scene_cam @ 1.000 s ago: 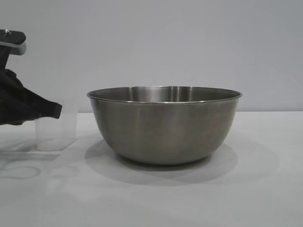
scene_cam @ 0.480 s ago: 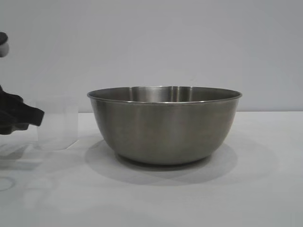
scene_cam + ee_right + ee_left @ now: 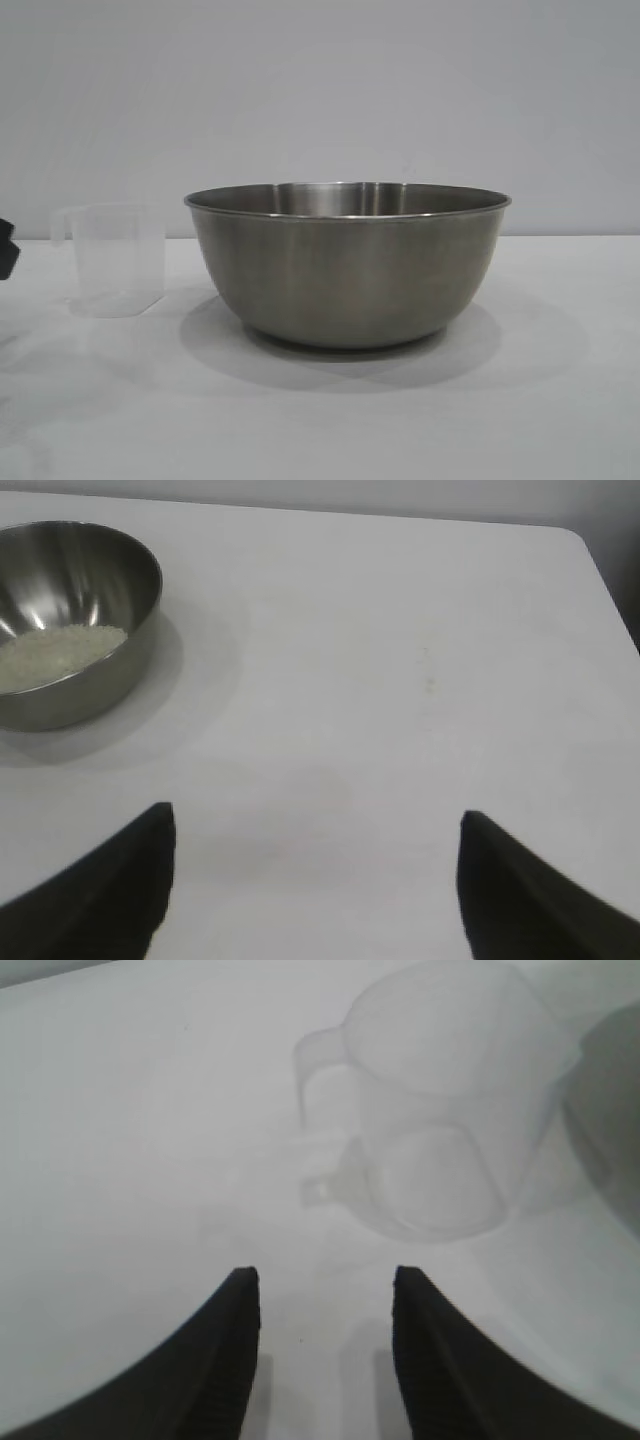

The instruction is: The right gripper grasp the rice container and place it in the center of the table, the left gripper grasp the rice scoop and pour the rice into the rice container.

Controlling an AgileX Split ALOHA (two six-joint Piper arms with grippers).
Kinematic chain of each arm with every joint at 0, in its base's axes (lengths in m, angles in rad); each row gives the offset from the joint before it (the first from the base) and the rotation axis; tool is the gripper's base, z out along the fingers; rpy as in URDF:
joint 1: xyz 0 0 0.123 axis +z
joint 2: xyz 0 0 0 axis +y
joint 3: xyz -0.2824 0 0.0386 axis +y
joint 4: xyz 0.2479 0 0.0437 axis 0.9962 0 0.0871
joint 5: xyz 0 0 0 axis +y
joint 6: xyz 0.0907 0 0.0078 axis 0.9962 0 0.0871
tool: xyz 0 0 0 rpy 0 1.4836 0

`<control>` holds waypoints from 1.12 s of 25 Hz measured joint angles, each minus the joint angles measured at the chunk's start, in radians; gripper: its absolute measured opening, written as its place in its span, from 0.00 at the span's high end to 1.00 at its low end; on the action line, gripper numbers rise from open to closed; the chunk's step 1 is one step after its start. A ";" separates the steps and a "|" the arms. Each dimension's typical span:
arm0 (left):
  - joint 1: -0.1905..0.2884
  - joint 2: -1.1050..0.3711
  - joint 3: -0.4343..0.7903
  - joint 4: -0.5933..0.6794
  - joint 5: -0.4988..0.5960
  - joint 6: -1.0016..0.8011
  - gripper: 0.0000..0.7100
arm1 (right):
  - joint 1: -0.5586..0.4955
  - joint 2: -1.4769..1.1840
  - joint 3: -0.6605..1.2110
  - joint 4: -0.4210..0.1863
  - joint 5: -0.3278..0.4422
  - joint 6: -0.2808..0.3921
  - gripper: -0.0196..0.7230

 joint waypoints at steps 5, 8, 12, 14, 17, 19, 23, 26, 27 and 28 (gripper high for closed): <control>0.000 -0.024 0.009 0.000 0.069 -0.010 0.63 | 0.000 0.000 0.000 0.000 0.000 0.000 0.27; 0.000 -0.031 0.010 0.006 0.144 -0.021 0.63 | 0.000 0.000 0.000 0.000 0.000 0.000 0.27; 0.000 -0.041 -0.004 -0.031 0.225 -0.018 0.63 | 0.000 0.000 0.000 0.000 0.000 0.000 0.27; 0.000 -0.043 -0.030 -0.058 0.289 0.004 0.63 | 0.000 0.000 0.000 0.000 0.000 0.000 0.27; 0.000 -0.043 -0.079 -0.085 0.435 0.047 0.63 | 0.000 0.000 0.000 0.000 0.000 0.000 0.27; 0.000 -0.053 -0.117 -0.097 0.507 0.059 0.63 | 0.000 0.000 0.000 0.000 0.000 0.000 0.27; 0.000 -0.139 -0.162 -0.097 0.666 0.090 0.63 | 0.000 0.000 0.000 0.000 0.000 0.000 0.27; 0.000 -0.248 -0.187 -0.097 0.767 0.117 0.63 | 0.000 0.000 0.000 0.000 0.000 0.000 0.27; 0.000 -0.280 -0.198 -0.098 0.826 0.131 0.63 | 0.000 0.000 0.000 0.000 0.000 0.000 0.27; 0.000 -0.312 -0.209 -0.098 0.884 0.137 0.63 | 0.000 0.000 0.000 0.000 0.000 0.000 0.27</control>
